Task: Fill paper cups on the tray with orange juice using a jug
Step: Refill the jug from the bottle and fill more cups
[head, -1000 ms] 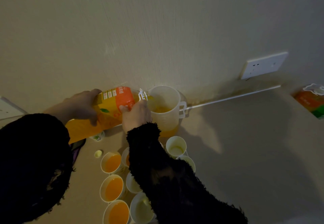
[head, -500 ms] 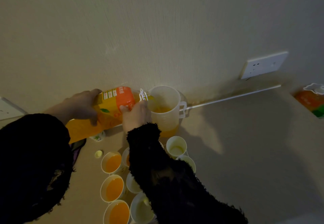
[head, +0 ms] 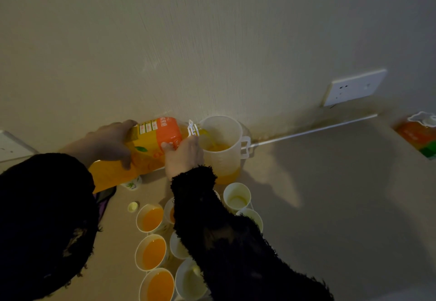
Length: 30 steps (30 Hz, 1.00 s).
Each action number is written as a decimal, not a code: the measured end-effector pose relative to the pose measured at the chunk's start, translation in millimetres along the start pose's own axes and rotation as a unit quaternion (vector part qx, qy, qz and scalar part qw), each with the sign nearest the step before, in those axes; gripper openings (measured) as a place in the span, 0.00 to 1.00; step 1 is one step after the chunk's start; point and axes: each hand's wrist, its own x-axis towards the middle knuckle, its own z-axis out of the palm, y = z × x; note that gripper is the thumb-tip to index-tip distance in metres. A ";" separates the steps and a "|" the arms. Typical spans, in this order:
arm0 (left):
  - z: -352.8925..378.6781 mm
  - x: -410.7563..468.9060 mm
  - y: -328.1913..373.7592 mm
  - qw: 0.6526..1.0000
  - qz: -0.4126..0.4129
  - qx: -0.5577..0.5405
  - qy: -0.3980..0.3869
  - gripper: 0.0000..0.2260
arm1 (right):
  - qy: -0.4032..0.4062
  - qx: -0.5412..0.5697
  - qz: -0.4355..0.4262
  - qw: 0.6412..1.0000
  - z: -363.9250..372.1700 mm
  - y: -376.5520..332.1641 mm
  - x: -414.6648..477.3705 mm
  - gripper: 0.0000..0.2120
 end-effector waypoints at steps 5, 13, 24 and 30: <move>0.9 -1.5 -1.1 1.000 -0.004 0.004 0.003 0.51 | -0.007 -0.006 -0.004 1.000 -0.3 1.2 -1.0 0.29; 2.6 -0.3 -1.3 1.000 0.000 -0.002 0.004 0.51 | -0.003 -0.002 0.000 1.000 -1.2 0.4 0.0 0.29; 1.7 1.6 -1.0 1.000 0.013 0.000 -0.010 0.55 | 0.004 -0.015 -0.001 1.000 -0.6 0.6 1.2 0.29; 0.8 0.6 -0.3 1.000 0.013 -0.001 -0.006 0.56 | 0.008 -0.002 0.002 1.000 0.3 1.0 0.8 0.28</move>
